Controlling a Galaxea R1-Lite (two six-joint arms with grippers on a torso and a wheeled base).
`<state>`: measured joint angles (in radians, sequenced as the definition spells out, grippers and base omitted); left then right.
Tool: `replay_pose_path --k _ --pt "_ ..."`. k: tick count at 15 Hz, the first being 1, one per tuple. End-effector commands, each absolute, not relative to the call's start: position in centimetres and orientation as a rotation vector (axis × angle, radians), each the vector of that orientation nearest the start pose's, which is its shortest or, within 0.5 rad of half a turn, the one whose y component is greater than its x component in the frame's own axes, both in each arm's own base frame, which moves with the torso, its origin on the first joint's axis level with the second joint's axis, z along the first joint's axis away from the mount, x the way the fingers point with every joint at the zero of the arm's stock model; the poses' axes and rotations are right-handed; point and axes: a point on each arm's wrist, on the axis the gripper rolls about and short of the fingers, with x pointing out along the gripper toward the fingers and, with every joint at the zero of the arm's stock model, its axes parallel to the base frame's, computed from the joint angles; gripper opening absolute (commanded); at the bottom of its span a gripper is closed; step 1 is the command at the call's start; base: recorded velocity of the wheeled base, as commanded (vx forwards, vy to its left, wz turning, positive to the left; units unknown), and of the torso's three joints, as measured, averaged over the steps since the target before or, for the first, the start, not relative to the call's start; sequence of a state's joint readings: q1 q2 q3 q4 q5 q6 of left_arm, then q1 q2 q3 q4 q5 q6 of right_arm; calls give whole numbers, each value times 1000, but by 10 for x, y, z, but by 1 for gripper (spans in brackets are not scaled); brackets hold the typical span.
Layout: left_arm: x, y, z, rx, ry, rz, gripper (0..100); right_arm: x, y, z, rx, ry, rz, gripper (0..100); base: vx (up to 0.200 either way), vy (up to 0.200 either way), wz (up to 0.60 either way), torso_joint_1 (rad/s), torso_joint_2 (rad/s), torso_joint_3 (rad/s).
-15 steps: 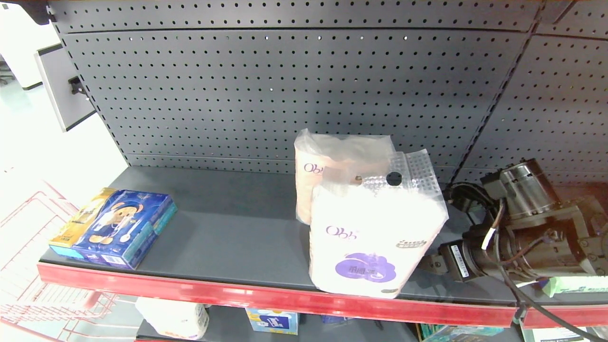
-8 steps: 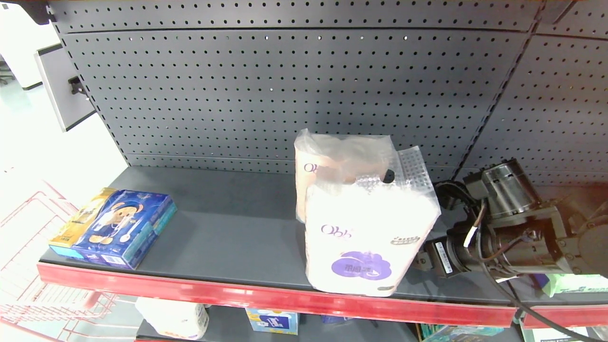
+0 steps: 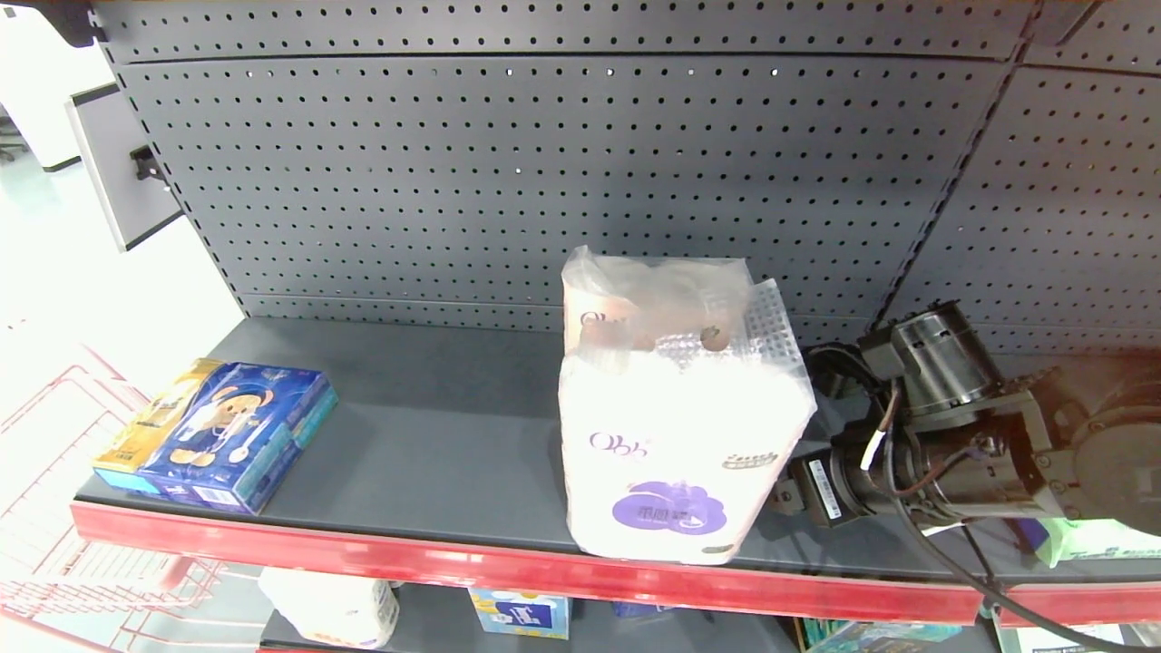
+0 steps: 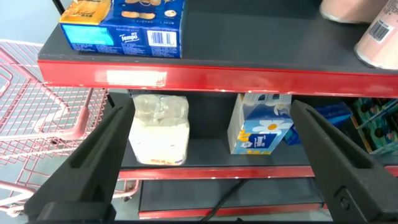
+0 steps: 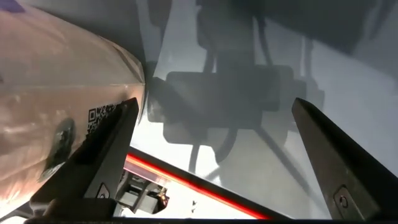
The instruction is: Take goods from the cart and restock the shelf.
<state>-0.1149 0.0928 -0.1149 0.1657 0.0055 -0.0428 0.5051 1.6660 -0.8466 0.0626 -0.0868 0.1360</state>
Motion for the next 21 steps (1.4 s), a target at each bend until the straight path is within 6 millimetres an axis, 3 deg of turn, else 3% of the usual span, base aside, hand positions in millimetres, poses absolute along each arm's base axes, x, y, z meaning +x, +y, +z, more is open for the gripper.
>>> replay_pose_path --k 1,16,19,21 --pt "-24 3 93 -34 148 -106 100 237 134 143 -125 872 339 100 0 0 0 0 0 0" --pt "-24 3 93 -34 148 -106 100 234 141 139 -129 889 334 100 0 0 0 0 0 0" --pt "-24 3 93 -37 148 -107 100 231 125 146 -108 860 264 100 0 0 0 0 0 0" --pt "-24 3 93 -42 145 -111 100 199 98 166 -67 783 240 100 0 0 0 0 0 0"
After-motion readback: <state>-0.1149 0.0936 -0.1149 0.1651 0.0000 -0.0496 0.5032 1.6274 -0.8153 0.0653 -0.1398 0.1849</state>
